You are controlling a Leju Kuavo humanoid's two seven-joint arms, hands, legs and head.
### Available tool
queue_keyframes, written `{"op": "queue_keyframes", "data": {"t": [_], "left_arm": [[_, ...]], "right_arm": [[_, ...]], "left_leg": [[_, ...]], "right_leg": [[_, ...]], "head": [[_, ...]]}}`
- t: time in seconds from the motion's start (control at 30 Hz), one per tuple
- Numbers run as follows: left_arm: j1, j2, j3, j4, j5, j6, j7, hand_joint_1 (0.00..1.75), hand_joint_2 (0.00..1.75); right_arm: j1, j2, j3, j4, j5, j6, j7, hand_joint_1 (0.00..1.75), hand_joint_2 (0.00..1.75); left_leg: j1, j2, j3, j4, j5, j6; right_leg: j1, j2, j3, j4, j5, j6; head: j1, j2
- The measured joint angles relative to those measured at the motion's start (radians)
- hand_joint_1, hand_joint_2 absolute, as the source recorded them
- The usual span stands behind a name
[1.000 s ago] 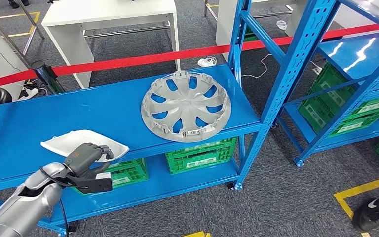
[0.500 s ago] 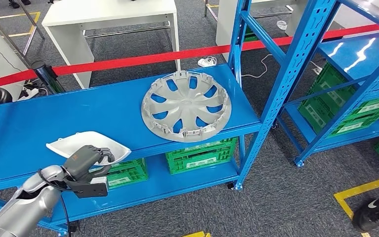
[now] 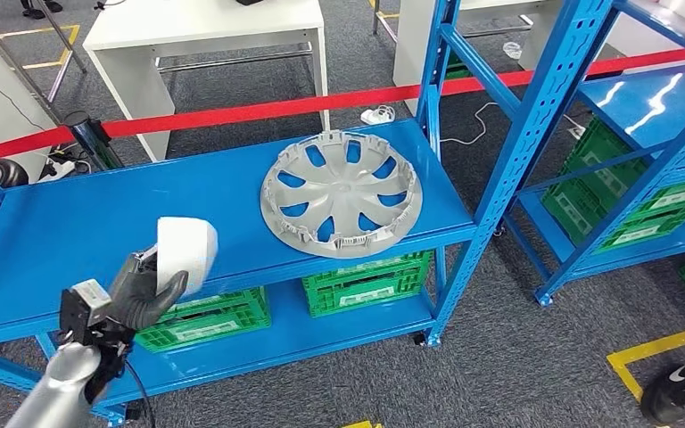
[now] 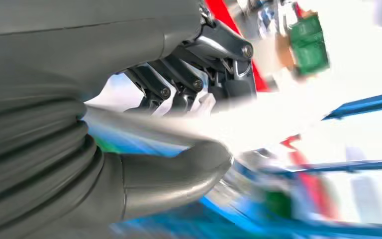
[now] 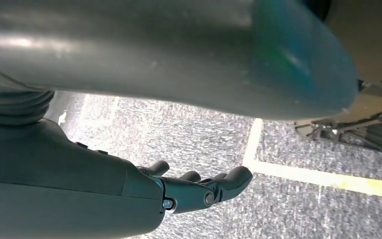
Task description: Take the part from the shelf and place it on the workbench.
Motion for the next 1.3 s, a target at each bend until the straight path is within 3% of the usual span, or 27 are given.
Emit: {"op": "queue_keyframes", "data": {"t": [0.13, 0.27, 0.6, 0.8, 1.1, 1.3], "left_arm": [[0.117, -0.112, 0.063, -0.172, 0.189, -0.046, 0.027, 1.75, 1.75], [0.183, -0.155, 0.091, -0.313, 0.157, -0.053, 0.008, 1.75, 1.75], [0.286, -0.174, 0.132, -0.534, 0.097, -0.113, -0.023, 1.75, 1.75], [0.325, -0.186, 0.132, -0.592, 0.041, -0.118, -0.023, 1.75, 1.75], [0.411, -0.196, 0.143, -0.648, 0.011, -0.086, -0.023, 1.75, 1.75], [0.424, -0.194, 0.143, -0.647, 0.020, -0.097, -0.011, 1.75, 1.75]], "right_arm": [[0.005, 0.000, 0.002, 0.000, 0.020, 0.009, 0.007, 0.00, 0.00], [0.006, -0.003, 0.005, 0.000, 0.038, 0.009, -0.001, 0.00, 0.00], [0.005, -0.010, 0.012, 0.000, 0.037, 0.001, 0.002, 0.00, 0.00], [0.007, -0.005, 0.015, 0.000, 0.064, 0.020, 0.031, 0.00, 0.00], [0.006, -0.005, 0.040, 0.000, 0.100, 0.010, -0.010, 0.00, 0.00], [0.005, -0.007, 0.045, 0.000, 0.100, 0.009, -0.056, 0.00, 0.00]], "left_leg": [[-0.001, 0.002, -0.001, 0.001, -0.002, 0.003], [-0.001, 0.002, -0.001, 0.002, -0.003, 0.004], [-0.001, 0.001, -0.002, 0.001, -0.005, 0.005], [-0.001, 0.001, -0.002, 0.001, -0.005, 0.006], [-0.005, 0.001, -0.002, 0.003, -0.009, 0.008], [-0.010, 0.001, -0.005, 0.009, -0.011, 0.018]], "right_leg": [[-0.001, 0.002, -0.001, -0.001, 0.000, 0.001], [-0.001, 0.001, -0.001, -0.001, -0.001, 0.002], [-0.001, 0.001, -0.001, -0.001, -0.003, 0.005], [-0.001, 0.001, -0.001, -0.001, -0.003, 0.005], [-0.003, 0.000, 0.000, -0.002, -0.004, 0.007], [-0.008, 0.000, 0.001, -0.003, -0.002, 0.018]], "head": [[0.000, 0.000], [0.000, 0.000], [0.000, 0.000], [0.000, 0.000], [0.000, 0.000], [0.000, 0.000]]}}
